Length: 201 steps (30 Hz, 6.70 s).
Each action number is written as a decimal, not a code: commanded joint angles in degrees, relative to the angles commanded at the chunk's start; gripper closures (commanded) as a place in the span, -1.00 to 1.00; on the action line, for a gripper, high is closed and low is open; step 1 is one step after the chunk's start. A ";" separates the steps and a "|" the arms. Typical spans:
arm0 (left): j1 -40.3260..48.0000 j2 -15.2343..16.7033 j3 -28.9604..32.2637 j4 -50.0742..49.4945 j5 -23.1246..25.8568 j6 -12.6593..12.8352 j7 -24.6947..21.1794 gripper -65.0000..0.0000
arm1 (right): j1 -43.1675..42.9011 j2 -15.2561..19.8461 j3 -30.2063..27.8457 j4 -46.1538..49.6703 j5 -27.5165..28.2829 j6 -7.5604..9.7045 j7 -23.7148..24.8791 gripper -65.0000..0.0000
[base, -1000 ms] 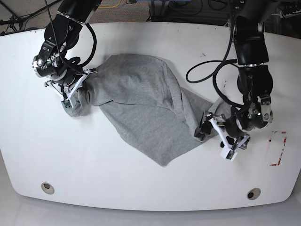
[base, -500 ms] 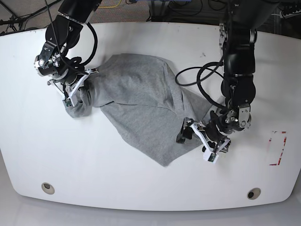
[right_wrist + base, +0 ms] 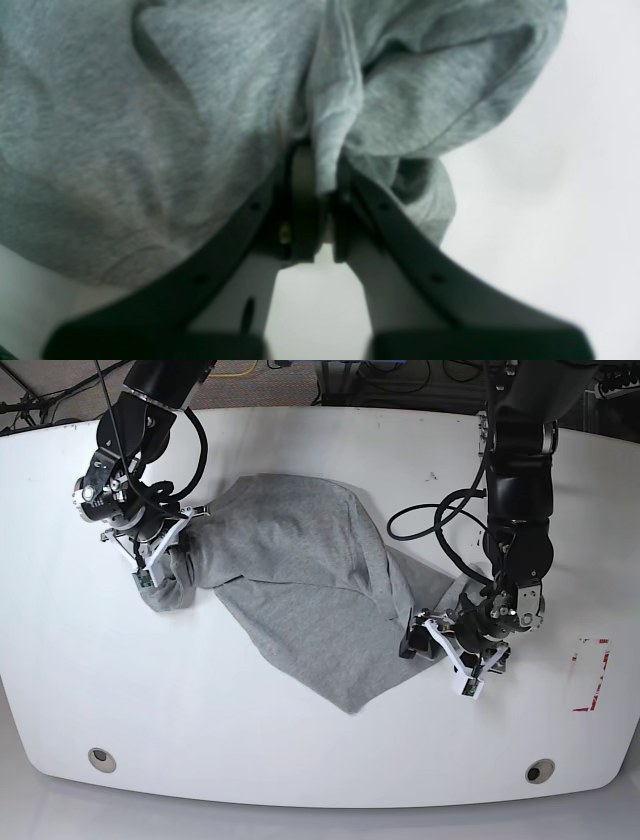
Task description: Fold the T-shirt properly
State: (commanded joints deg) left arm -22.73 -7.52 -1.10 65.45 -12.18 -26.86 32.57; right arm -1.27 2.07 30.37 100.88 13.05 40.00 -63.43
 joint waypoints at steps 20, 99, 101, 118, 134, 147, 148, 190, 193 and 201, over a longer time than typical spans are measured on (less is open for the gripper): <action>17.58 -3.25 -3.69 12.75 -0.18 0.00 6.15 -1.00 | 1.05 0.18 0.00 0.18 0.00 0.00 -0.18 1.00; 2.55 5.71 -7.47 -2.55 -0.26 -0.18 8.00 -1.00 | 3.52 -0.09 -3.43 -0.18 -0.35 0.00 0.09 1.00; 2.55 6.51 -7.47 -2.55 -0.26 -0.18 7.91 -1.00 | 3.52 0.00 -3.43 -0.18 -0.44 0.00 0.18 1.00; 2.20 7.38 -6.86 -8.09 -0.09 -0.09 7.65 -0.02 | 4.22 0.00 -3.43 -0.18 -0.44 0.00 0.18 1.00; 2.55 7.03 -7.03 -7.82 0.09 0.35 2.46 1.00 | 5.01 0.00 -3.43 -2.73 -0.44 0.00 0.18 1.00; 6.77 6.95 -7.12 8.44 0.00 0.26 7.65 1.00 | 6.33 0.09 -3.52 1.67 -0.09 0.00 -0.26 1.00; 6.86 6.95 -7.12 9.93 0.09 0.26 8.18 1.00 | 6.42 0.18 -3.52 1.85 0.00 0.00 -0.26 1.00; -14.77 -0.97 -18.64 42.20 0.09 0.35 24.53 1.00 | 46.68 14.68 -12.75 -13.19 0.09 0.00 -5.89 1.00; -17.76 -1.05 -20.31 42.20 0.09 0.35 25.14 1.00 | 48.97 14.68 -12.75 -11.25 0.18 0.00 -6.95 1.00; -20.22 -1.05 -20.92 42.29 0.18 0.35 25.93 1.00 | 51.16 14.59 -12.92 -7.47 0.18 0.00 -7.56 1.00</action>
State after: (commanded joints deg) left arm -42.95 -8.57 -22.02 107.74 -12.00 -26.51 58.51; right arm 49.89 16.66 17.45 93.41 13.23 40.00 -70.99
